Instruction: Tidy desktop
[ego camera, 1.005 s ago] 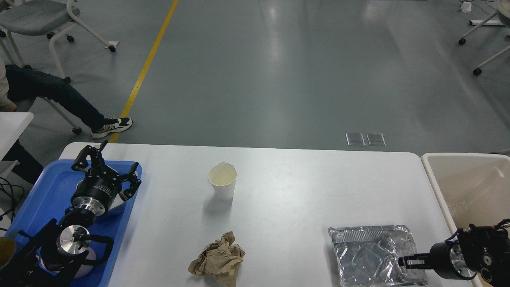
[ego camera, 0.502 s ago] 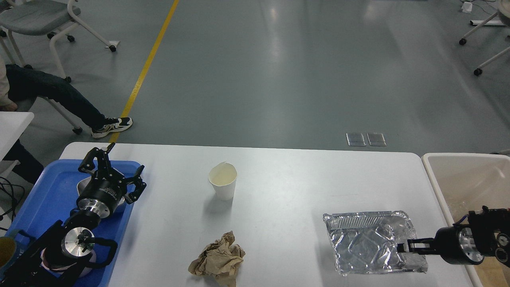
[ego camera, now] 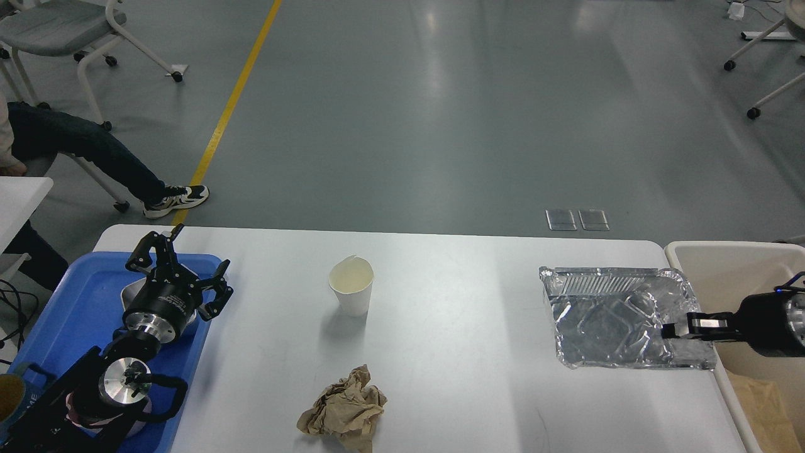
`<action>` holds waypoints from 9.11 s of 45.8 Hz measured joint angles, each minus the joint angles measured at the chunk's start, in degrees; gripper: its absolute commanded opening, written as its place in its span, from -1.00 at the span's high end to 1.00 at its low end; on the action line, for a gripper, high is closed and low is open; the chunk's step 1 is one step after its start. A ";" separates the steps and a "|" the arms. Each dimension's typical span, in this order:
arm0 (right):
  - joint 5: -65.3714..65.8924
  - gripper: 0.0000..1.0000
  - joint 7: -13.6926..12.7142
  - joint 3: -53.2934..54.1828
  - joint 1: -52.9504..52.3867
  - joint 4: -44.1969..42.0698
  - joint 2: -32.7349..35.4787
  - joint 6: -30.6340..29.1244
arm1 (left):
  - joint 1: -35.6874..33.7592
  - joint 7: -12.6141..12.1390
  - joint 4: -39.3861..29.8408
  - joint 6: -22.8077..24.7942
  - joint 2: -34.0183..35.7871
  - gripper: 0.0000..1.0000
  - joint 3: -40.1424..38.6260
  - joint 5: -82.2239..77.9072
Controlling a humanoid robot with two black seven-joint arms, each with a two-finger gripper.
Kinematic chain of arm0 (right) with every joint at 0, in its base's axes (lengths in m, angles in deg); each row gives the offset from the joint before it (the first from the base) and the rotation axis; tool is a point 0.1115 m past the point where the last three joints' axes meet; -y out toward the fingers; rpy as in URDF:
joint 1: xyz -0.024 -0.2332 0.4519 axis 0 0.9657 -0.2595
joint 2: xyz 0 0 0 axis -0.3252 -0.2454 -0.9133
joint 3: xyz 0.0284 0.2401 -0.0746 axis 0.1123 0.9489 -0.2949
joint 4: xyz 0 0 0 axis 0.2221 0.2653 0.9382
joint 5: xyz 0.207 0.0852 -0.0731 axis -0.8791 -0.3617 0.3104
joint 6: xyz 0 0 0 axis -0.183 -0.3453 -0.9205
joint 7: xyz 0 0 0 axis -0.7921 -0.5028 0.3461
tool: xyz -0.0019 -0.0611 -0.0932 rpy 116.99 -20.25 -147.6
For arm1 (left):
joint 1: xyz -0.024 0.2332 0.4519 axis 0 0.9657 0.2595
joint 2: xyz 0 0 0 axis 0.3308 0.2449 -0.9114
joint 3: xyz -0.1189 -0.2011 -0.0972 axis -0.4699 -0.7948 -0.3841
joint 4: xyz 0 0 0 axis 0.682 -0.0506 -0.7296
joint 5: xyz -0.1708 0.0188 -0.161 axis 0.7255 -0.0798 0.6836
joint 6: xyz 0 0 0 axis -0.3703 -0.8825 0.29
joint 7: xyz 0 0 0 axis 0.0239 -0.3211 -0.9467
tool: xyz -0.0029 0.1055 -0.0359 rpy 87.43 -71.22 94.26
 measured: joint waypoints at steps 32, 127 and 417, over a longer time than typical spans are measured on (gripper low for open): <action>1.09 1.00 -1.60 -17.23 -21.41 -14.72 -25.75 -1.83 | 0.12 -0.02 -1.85 -1.11 -1.50 -0.93 2.11 -0.04; 0.20 1.00 -1.46 -22.90 -24.96 -25.02 -40.59 -0.84 | 9.32 6.20 -32.95 -10.21 66.70 -0.94 15.37 -34.33; -3.85 1.00 -1.69 -22.81 -22.46 -25.32 -43.78 2.79 | -70.94 -7.18 4.09 18.13 -8.61 -0.87 79.28 -45.46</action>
